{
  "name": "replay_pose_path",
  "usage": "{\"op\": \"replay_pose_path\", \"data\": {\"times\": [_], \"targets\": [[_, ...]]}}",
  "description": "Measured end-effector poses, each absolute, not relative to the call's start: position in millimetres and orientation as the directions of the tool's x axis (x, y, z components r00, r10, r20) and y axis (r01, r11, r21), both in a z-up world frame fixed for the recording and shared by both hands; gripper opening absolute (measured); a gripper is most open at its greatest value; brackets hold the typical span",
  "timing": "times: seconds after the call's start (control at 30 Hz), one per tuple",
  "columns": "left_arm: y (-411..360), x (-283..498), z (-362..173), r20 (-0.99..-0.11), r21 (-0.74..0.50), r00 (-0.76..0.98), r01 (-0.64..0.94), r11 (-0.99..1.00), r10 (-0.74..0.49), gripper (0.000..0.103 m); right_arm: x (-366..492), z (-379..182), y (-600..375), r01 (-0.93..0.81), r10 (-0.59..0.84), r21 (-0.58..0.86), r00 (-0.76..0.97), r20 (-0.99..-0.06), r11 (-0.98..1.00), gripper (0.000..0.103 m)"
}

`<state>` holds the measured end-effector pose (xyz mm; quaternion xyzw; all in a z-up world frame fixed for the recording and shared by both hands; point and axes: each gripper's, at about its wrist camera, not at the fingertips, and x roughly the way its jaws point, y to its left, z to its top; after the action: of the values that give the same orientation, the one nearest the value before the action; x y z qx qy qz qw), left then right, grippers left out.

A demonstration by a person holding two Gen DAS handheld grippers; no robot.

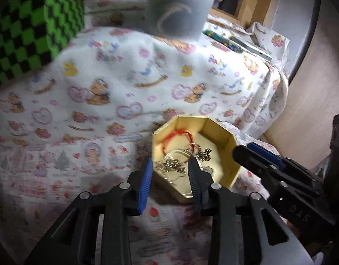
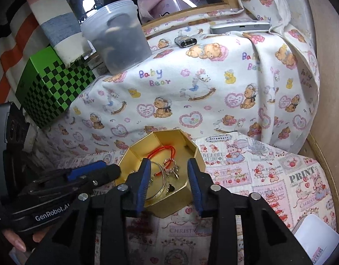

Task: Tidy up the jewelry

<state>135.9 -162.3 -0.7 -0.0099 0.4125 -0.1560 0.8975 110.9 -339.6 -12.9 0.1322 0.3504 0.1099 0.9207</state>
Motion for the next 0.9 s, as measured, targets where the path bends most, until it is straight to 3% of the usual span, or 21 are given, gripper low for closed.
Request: {"op": "replay_pose_path", "data": {"times": [0.53,0.6,0.67,0.9], "targets": [[-103.0,76.4,63.3,-0.587,0.025,0.800,0.171,0.985,-0.124,0.032,63.9,36.8,-315.2,-0.178,0.262,0.218,0.848,-0.461,0.959,0.037],[-97.7,65.0,69.7,-0.556,0.060,0.825,0.157,0.986,-0.098,0.039,57.5,41.3,-312.4,-0.187,0.265,0.213,0.860,-0.437,0.959,0.043],[-89.7,52.7,74.0,-0.525,0.084,0.848,0.131,0.988,-0.068,0.055,52.5,42.6,-307.5,-0.198,0.267,0.201,0.867,-0.420,0.959,0.051],[-61.8,22.0,83.5,-0.407,0.105,0.913,0.081,0.991,-0.032,0.078,45.3,38.6,-285.1,-0.227,0.265,0.139,0.868,-0.420,0.964,0.053]]}}
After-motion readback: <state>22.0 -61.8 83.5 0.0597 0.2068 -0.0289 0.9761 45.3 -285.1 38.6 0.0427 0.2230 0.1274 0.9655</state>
